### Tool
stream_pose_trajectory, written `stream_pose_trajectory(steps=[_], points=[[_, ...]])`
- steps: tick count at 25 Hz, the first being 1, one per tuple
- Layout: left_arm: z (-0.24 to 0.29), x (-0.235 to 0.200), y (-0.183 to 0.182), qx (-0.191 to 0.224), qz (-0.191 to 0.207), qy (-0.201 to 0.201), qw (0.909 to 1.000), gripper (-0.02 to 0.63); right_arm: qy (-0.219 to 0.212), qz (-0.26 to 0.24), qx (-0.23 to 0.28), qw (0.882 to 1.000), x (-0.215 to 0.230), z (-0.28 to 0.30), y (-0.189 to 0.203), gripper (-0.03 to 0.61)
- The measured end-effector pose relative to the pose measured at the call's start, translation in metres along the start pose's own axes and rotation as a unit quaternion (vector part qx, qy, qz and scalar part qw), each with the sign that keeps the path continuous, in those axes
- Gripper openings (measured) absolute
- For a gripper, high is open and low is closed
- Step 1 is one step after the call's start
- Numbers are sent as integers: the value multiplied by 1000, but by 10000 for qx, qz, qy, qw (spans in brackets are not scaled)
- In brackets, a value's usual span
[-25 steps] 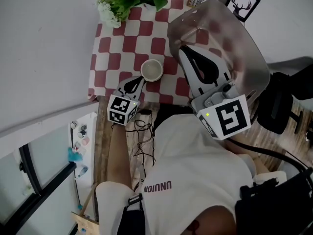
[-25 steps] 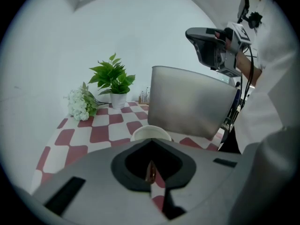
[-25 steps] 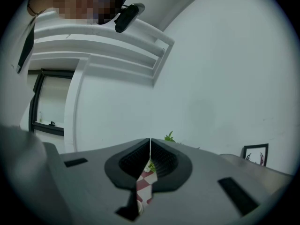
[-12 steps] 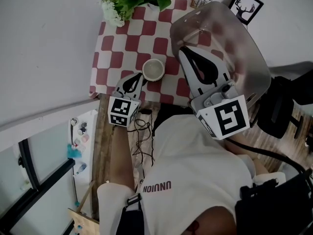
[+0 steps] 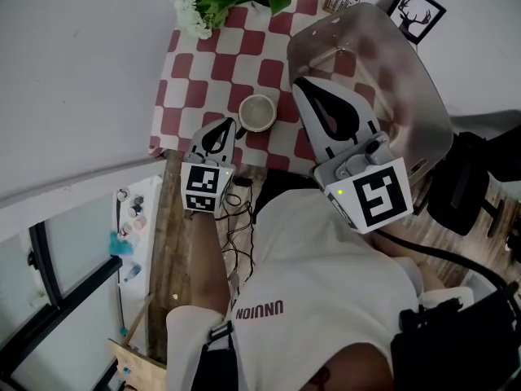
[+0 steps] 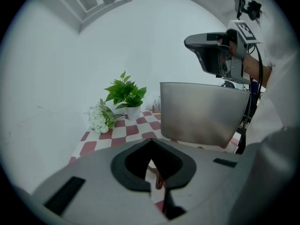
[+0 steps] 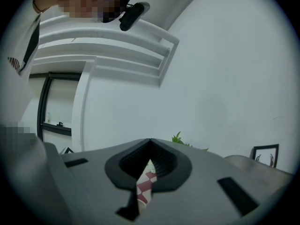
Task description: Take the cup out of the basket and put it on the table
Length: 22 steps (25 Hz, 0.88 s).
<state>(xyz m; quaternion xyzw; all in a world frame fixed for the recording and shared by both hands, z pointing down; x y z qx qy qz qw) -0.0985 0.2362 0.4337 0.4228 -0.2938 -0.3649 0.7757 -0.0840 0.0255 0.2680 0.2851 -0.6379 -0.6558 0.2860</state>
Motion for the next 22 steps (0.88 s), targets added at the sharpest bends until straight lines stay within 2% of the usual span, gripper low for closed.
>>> stream_pose_trajectory(steps=[22], points=[[1, 0, -1, -48, -38, -54, 10000, 8, -125, 56, -17, 9999, 4, 5, 0, 17]])
Point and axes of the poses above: the fingertips, and each gripper's own axes: z forward along the fingers, x to its right, y out of its underside, the point moved 8 cm from there along -z, backward along the fingers, and after that the axes turned 8 degrees about -y, right-handed, at the moved point
